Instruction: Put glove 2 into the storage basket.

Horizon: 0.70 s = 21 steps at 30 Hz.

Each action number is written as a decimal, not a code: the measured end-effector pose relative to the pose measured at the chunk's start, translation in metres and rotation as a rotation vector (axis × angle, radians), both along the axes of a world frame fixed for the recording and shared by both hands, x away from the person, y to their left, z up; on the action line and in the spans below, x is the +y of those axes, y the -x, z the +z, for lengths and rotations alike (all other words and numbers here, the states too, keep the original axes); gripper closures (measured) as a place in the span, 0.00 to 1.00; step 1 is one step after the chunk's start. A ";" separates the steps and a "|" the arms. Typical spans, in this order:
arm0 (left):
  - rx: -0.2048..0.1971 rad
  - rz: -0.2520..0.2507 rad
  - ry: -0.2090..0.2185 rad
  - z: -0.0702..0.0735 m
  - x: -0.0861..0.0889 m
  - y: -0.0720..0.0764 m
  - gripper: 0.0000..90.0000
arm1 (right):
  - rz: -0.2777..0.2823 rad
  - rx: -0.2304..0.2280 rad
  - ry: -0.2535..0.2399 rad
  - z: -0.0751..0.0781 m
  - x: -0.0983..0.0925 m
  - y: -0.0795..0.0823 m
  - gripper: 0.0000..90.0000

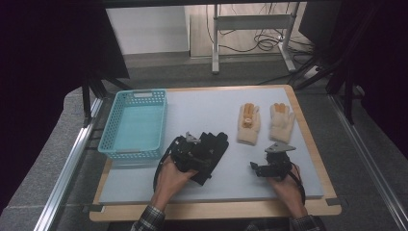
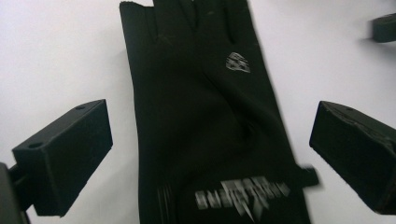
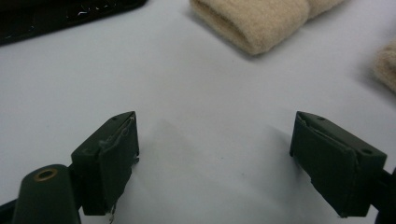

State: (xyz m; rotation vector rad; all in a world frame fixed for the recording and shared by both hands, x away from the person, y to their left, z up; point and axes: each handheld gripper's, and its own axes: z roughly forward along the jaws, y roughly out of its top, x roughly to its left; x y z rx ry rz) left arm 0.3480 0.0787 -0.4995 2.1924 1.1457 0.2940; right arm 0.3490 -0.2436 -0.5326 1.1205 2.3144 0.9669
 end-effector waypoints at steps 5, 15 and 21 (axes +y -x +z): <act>0.125 0.013 0.045 -0.018 -0.003 -0.027 0.00 | 0.000 0.000 -0.001 0.000 0.000 0.000 0.17; 0.126 -0.039 -0.088 -0.026 -0.030 -0.011 0.00 | 0.001 -0.002 0.000 0.000 0.000 0.000 0.17; 0.107 -0.031 -0.144 -0.026 -0.040 -0.003 0.02 | -0.001 0.000 -0.001 0.000 0.000 0.000 0.17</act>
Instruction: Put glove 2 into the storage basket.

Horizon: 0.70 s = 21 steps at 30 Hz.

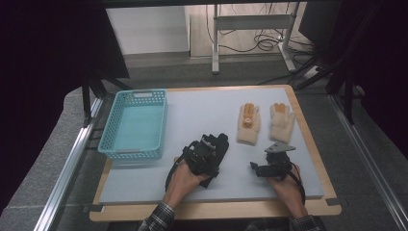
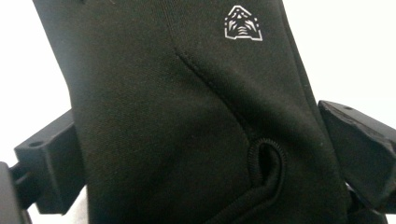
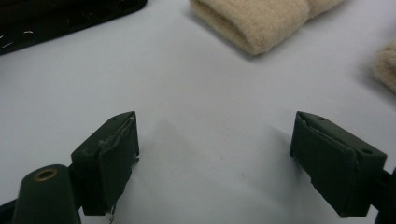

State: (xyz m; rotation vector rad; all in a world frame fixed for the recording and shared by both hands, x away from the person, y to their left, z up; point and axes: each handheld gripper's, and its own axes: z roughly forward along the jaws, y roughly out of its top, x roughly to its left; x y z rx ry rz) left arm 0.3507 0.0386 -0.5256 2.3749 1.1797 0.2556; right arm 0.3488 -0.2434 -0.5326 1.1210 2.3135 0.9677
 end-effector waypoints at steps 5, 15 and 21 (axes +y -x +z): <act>0.001 0.020 -0.006 0.007 0.004 0.000 0.23 | 0.001 -0.002 0.002 0.000 0.000 0.000 0.17; -0.050 0.023 0.007 0.013 0.018 -0.006 0.70 | -0.001 0.000 0.001 0.000 0.000 0.000 0.17; -0.081 0.025 0.012 0.035 0.023 -0.014 0.70 | -0.002 0.000 0.001 0.000 0.000 0.000 0.17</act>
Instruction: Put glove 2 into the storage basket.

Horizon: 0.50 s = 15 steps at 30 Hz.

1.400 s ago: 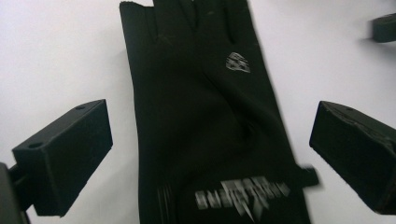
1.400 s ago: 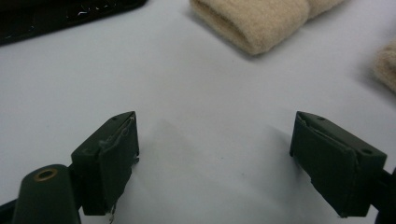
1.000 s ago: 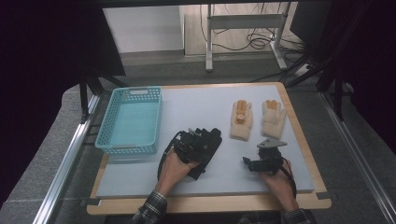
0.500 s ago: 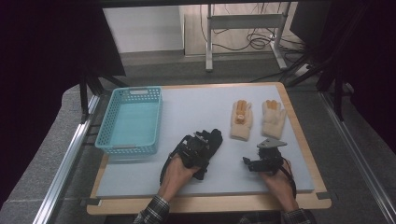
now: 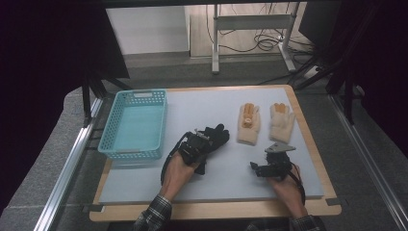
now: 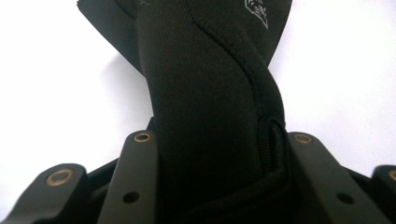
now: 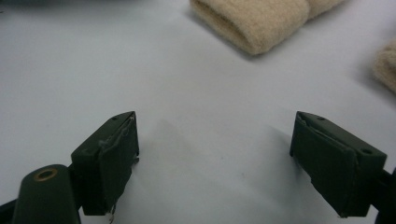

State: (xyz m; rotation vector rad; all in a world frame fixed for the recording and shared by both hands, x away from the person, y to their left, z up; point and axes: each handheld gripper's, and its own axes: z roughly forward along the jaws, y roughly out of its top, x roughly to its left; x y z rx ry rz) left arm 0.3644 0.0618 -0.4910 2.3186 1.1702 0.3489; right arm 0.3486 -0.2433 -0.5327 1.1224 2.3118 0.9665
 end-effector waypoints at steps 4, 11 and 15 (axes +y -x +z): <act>-0.023 0.011 0.012 0.018 0.007 -0.006 0.70 | 0.001 -0.001 0.000 0.000 0.000 0.000 0.17; -0.056 0.061 -0.006 0.047 0.024 -0.020 0.69 | 0.002 -0.001 0.000 0.000 0.000 0.000 0.17; -0.067 0.097 -0.018 0.063 0.040 -0.029 0.69 | 0.002 -0.001 0.000 0.000 0.000 0.000 0.17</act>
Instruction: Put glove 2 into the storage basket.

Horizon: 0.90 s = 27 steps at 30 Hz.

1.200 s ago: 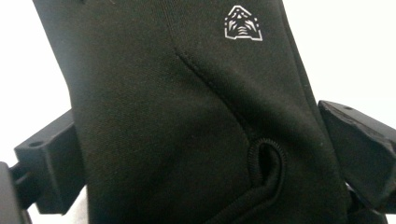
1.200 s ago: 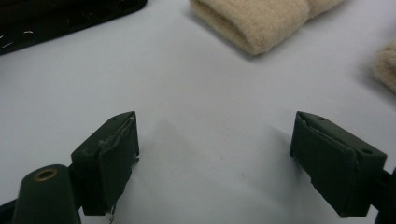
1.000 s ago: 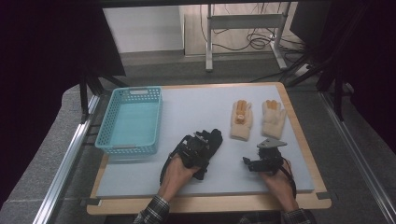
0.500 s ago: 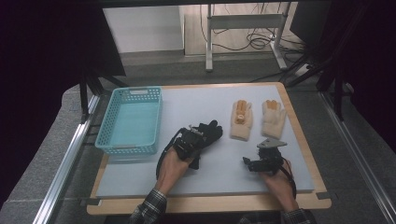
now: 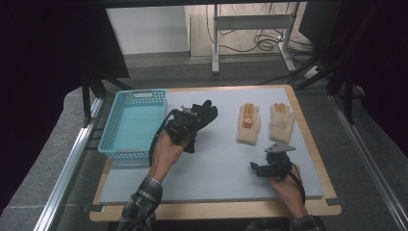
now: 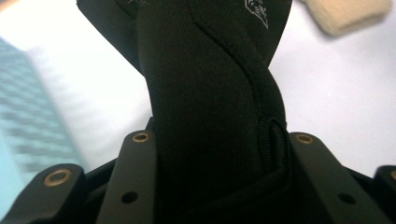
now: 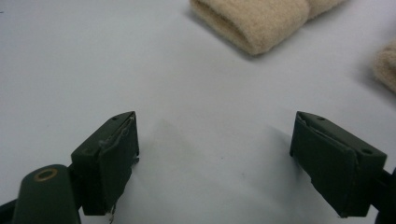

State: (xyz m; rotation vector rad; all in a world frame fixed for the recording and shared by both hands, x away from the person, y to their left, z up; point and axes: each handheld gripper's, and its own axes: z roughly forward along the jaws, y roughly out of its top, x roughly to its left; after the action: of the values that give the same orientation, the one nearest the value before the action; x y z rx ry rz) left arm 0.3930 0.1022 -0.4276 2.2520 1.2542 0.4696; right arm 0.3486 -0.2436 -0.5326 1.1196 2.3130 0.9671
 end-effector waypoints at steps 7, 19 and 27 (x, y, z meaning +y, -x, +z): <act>-0.011 0.086 -0.027 0.019 0.040 -0.015 0.68 | 0.000 0.000 0.000 0.000 0.000 0.000 0.17; 0.027 0.247 -0.024 0.018 0.116 -0.034 0.68 | 0.000 -0.001 -0.001 0.000 0.000 0.000 0.17; 0.087 0.326 -0.010 0.000 0.158 -0.050 0.68 | 0.000 0.000 0.000 0.000 0.000 0.000 0.17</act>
State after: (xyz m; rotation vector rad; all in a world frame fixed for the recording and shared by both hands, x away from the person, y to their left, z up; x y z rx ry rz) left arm 0.4426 0.2600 -0.4279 2.1018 1.6783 0.4994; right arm 0.3487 -0.2435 -0.5327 1.1195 2.3126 0.9672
